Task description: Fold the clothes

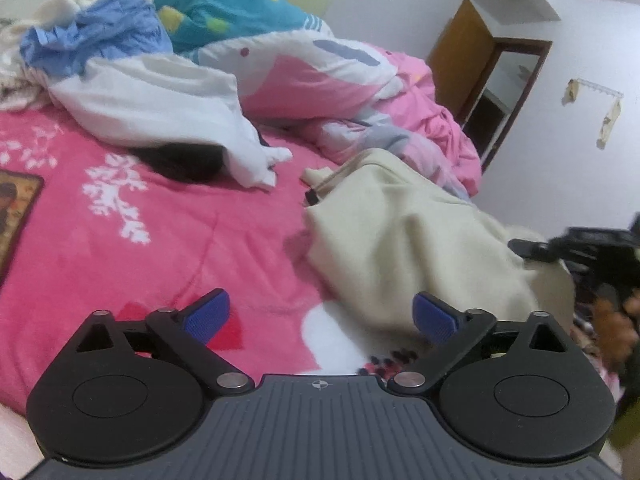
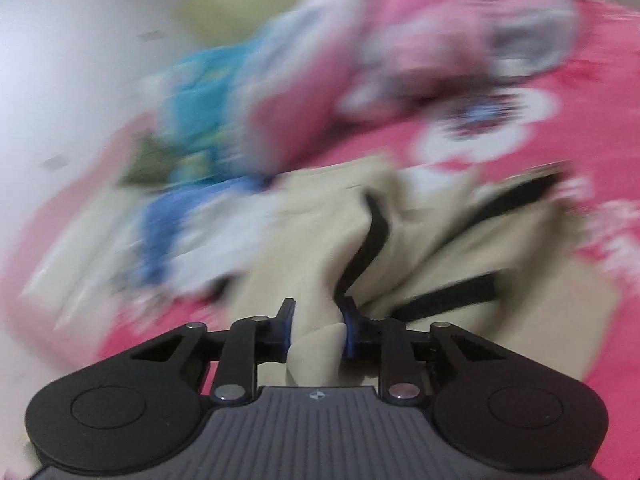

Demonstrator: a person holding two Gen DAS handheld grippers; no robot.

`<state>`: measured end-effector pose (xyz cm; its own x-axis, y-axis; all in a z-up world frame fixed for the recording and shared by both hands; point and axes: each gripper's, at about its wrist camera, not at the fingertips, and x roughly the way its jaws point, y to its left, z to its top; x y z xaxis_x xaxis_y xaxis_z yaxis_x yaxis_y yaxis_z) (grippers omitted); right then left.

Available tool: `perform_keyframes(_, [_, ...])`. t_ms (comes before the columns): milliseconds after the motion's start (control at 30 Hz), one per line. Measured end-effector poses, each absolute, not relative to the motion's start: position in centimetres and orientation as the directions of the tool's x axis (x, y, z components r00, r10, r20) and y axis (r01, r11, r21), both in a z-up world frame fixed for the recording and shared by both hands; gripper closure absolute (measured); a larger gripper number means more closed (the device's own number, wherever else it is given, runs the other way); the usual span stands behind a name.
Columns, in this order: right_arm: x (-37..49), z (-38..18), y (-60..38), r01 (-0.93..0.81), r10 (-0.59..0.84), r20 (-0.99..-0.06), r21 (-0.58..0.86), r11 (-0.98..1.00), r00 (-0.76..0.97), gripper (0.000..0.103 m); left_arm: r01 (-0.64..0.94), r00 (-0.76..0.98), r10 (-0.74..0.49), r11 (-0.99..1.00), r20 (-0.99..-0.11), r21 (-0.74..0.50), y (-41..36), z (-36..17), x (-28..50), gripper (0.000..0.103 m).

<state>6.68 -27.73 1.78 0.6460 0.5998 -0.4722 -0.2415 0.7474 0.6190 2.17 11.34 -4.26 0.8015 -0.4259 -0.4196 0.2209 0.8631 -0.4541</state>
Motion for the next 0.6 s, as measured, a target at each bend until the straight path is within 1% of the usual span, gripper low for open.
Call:
perform_keyframes(100, [3.3,2.2,-23.8,-0.398,0.673,-0.464,0.56,0.726,0.576,0.084,0.217,0.804,-0.428,0.858,-0.412,-0.466,11.4,-3.7,2.1,0.008])
perform_keyframes(200, [0.5,0.8,-19.2,-0.514,0.721,-0.49,0.505,0.693,0.49,0.085,0.208,0.816,-0.416,0.859,-0.401,-0.468,11.7,-2.9,1.5,0.008])
perform_keyframes(333, [-2.3,-2.2,-13.6,-0.574,0.646,-0.572,0.336,0.747,0.506,0.085,0.203,0.83,-0.406,0.858,-0.382,-0.472,12.0,-1.7,0.6,0.007])
perform_keyframes(400, [-3.6,-3.4,-11.3,-0.599,0.59,-0.589,0.211,0.772,0.553,0.08,0.215,0.833,-0.411,0.857,-0.369,-0.468,11.8,-1.1,0.2,0.006])
perform_keyframes(433, [-4.9,-3.6,-10.1,-0.622,0.559,-0.585,0.114,0.775,0.588,0.07,0.224,0.835,-0.412,0.86,-0.365,-0.458,11.6,-0.7,0.0,0.006])
perform_keyframes(467, [-5.9,-3.4,-9.5,-0.639,0.547,-0.57,0.048,0.767,0.613,0.059,0.233,0.837,-0.412,0.864,-0.361,-0.446,11.4,-0.4,-0.2,0.006])
perform_keyframes(500, [-7.0,-3.2,-9.1,-0.652,0.537,-0.553,-0.016,0.758,0.637,0.056,0.244,0.838,-0.412,0.869,-0.357,-0.431,11.1,0.0,-0.4,0.006])
perform_keyframes(533, [-7.9,-2.7,-9.4,-0.658,0.541,-0.522,-0.051,0.751,0.659,0.053,0.259,0.837,-0.418,0.871,-0.353,-0.417,10.6,0.2,-0.6,0.005])
perform_keyframes(567, [-8.6,-2.2,-10.3,-0.661,0.555,-0.488,-0.06,0.748,0.674,0.052,0.276,0.835,-0.425,0.873,-0.35,-0.402,10.2,0.5,-0.7,0.005])
perform_keyframes(600, [-9.1,-1.5,-11.6,-0.658,0.572,-0.457,-0.038,0.752,0.681,0.052,0.292,0.833,-0.431,0.875,-0.346,-0.387,9.7,0.8,-0.9,0.005])
